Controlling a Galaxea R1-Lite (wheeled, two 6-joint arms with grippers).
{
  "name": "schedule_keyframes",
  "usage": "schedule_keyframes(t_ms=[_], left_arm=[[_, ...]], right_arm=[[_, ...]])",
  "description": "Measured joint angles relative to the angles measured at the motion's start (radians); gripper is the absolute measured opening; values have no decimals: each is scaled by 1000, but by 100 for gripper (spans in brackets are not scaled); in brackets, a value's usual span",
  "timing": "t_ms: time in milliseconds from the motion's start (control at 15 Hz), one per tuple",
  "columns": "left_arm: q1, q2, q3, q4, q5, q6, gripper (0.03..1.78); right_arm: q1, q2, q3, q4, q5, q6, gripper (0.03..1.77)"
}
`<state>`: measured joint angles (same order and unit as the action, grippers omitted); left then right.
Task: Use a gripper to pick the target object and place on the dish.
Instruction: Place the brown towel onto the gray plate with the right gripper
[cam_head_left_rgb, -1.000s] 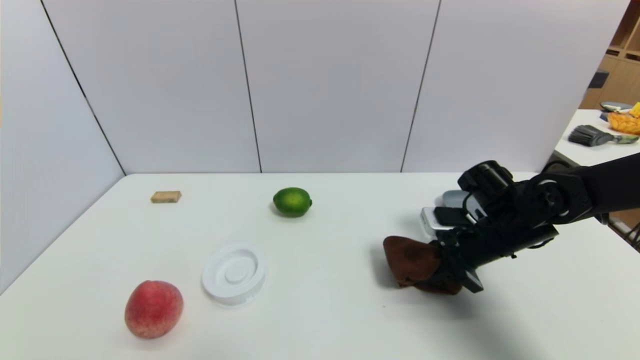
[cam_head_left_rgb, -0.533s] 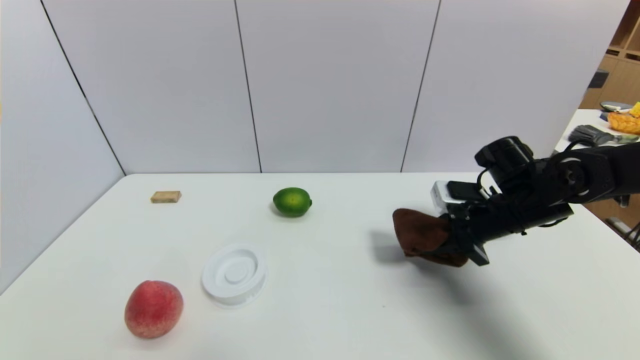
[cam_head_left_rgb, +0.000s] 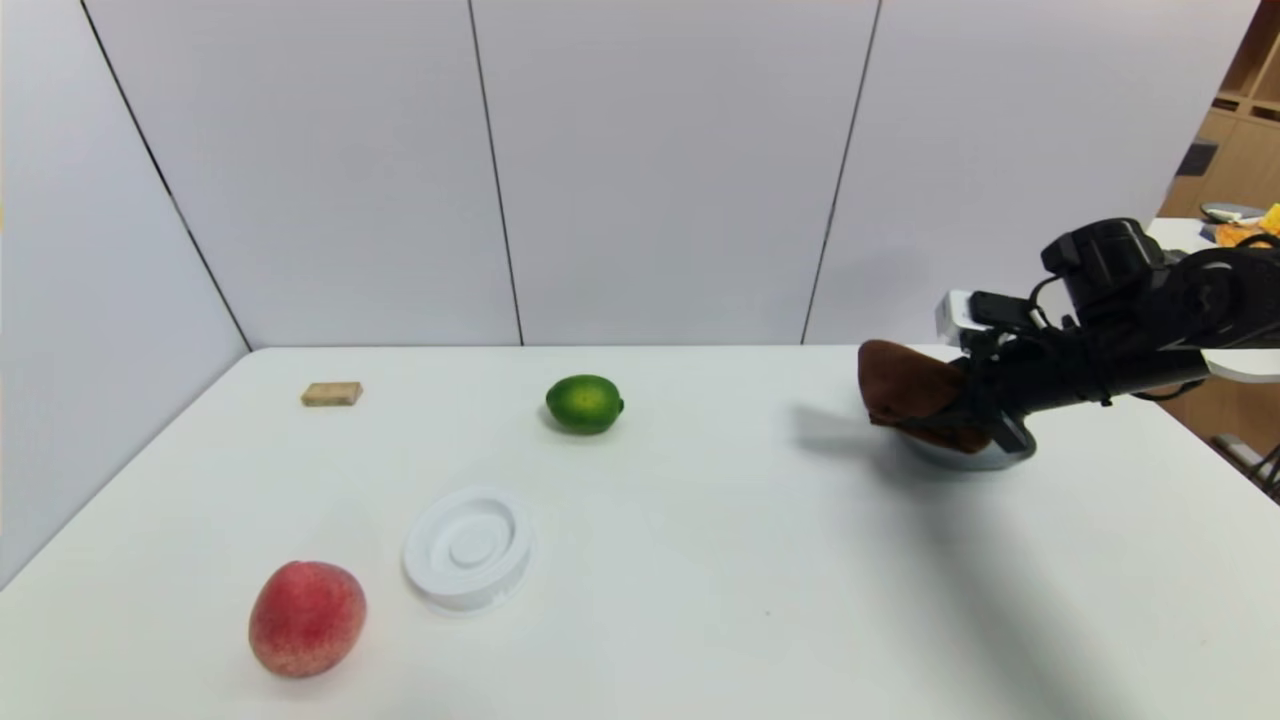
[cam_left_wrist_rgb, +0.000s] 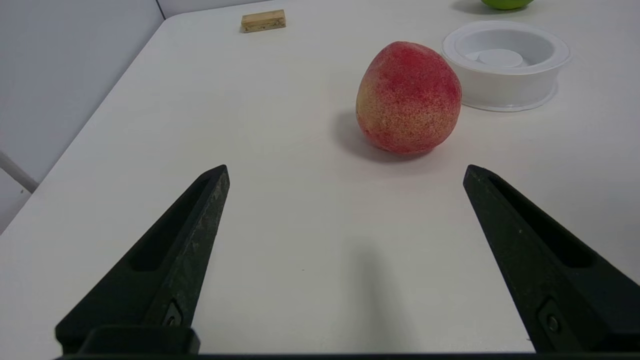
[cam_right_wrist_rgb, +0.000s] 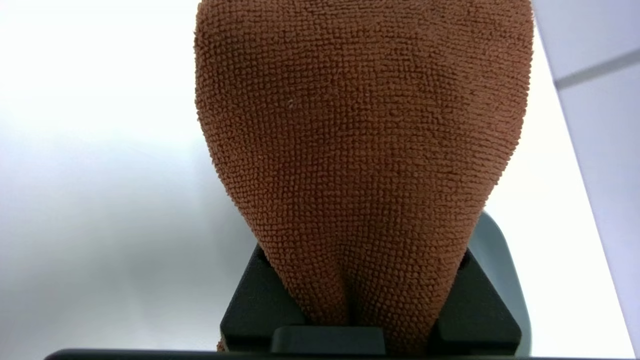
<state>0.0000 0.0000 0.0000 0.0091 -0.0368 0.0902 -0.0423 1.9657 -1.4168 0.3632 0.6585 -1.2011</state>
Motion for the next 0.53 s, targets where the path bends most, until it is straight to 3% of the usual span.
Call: schedule_keyframes(t_ms=[533], left_arm=[[0,0,0,0,0,0,169]], right_arm=[[-134,147,-155,0,0,0,51]])
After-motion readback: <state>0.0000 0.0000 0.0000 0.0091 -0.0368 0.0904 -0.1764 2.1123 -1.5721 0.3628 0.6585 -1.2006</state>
